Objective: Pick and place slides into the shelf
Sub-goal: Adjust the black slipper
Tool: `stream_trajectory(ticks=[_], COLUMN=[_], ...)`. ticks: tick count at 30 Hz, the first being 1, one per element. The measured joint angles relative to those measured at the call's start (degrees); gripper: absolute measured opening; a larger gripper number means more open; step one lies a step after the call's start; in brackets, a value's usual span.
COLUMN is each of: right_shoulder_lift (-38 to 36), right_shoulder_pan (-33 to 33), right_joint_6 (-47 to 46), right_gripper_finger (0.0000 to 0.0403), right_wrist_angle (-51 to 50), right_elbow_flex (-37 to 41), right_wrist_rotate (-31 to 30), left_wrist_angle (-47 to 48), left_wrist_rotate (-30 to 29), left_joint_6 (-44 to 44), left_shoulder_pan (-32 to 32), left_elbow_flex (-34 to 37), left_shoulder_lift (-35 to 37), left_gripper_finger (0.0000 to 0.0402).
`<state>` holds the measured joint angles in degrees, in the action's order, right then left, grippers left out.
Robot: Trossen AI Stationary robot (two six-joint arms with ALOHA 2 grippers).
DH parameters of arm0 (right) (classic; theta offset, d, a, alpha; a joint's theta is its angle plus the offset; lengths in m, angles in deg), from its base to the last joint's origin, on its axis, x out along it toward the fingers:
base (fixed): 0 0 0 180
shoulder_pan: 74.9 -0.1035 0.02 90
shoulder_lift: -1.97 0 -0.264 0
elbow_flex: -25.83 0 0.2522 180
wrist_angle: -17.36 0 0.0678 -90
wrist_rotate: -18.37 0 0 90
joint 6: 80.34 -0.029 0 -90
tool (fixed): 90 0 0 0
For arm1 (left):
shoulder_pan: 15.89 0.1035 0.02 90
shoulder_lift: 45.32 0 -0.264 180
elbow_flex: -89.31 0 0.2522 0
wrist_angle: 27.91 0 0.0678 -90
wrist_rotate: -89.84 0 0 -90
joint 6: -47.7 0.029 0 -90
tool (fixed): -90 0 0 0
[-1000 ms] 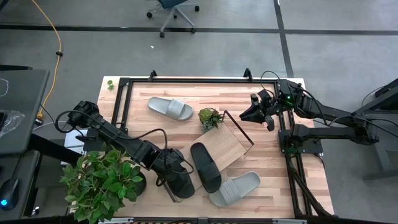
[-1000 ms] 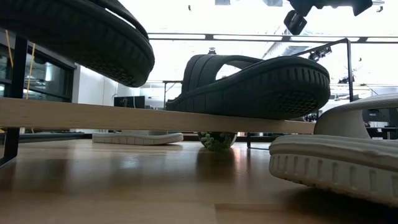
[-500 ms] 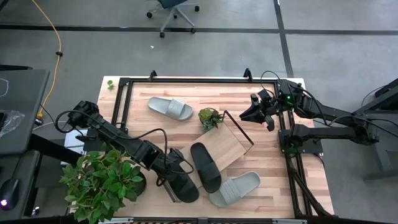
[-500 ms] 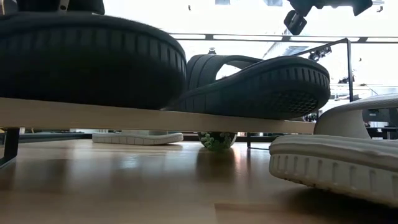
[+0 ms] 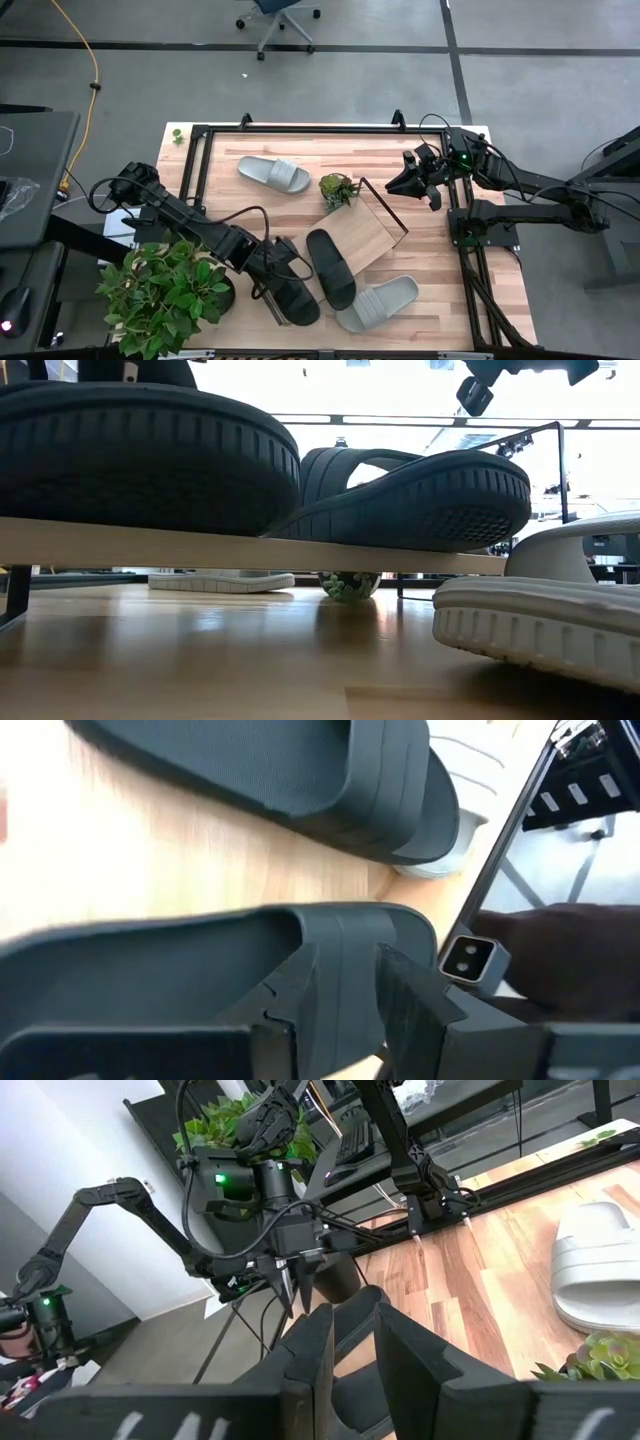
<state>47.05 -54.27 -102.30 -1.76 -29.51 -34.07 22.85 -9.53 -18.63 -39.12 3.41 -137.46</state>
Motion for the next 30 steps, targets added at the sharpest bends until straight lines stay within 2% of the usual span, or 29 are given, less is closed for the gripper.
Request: stream_trajectory(ticks=[4, 8, 13, 18, 21, 26, 30], right_shoulder_lift=[0.0, 0.0, 0.6, 3.5, 6.5, 11.4, 13.5], right_shoulder_pan=[0.0, -0.3, -3.5, -7.3, -9.8, -12.2, -13.4], right_joint_6=[-0.7, -2.5, -3.4, -3.6, 0.1, 9.2, 10.4], right_gripper_finger=[0.0067, 0.0067, 0.0067, 0.0067, 0.0067, 0.0067, 0.0067], right_wrist_angle=[0.1, 1.2, 0.8, -1.4, -7.5, -25.5, -28.6], right_elbow_flex=[0.0, 0.0, 0.0, -2.5, -7.2, -15.1, -17.5], right_wrist_rotate=[0.0, 0.4, 1.9, 1.7, 1.7, -2.1, -3.7], left_wrist_angle=[-1.1, -7.5, -17.6, -20.7, -20.1, -19.2, -17.9], left_wrist_rotate=[-0.4, -0.7, 1.1, 3.7, 5.7, 6.5, 6.4], left_joint_6=[5.6, 15.7, 29.9, 36.1, 38.7, 41.7, 42.2], left_shoulder_pan=[1.2, 3.0, 5.2, 7.3, 8.2, 8.7, 8.7], left_elbow_flex=[0.0, 0.0, 0.0, 0.0, 0.0, 0.0, 0.0], left_shoulder_lift=[0.0, 0.0, 0.0, 0.7, 1.1, 2.3, 2.5], left_gripper_finger=[0.0087, 0.0087, 0.0087, 0.0087, 0.0087, 0.0087, 0.0088])
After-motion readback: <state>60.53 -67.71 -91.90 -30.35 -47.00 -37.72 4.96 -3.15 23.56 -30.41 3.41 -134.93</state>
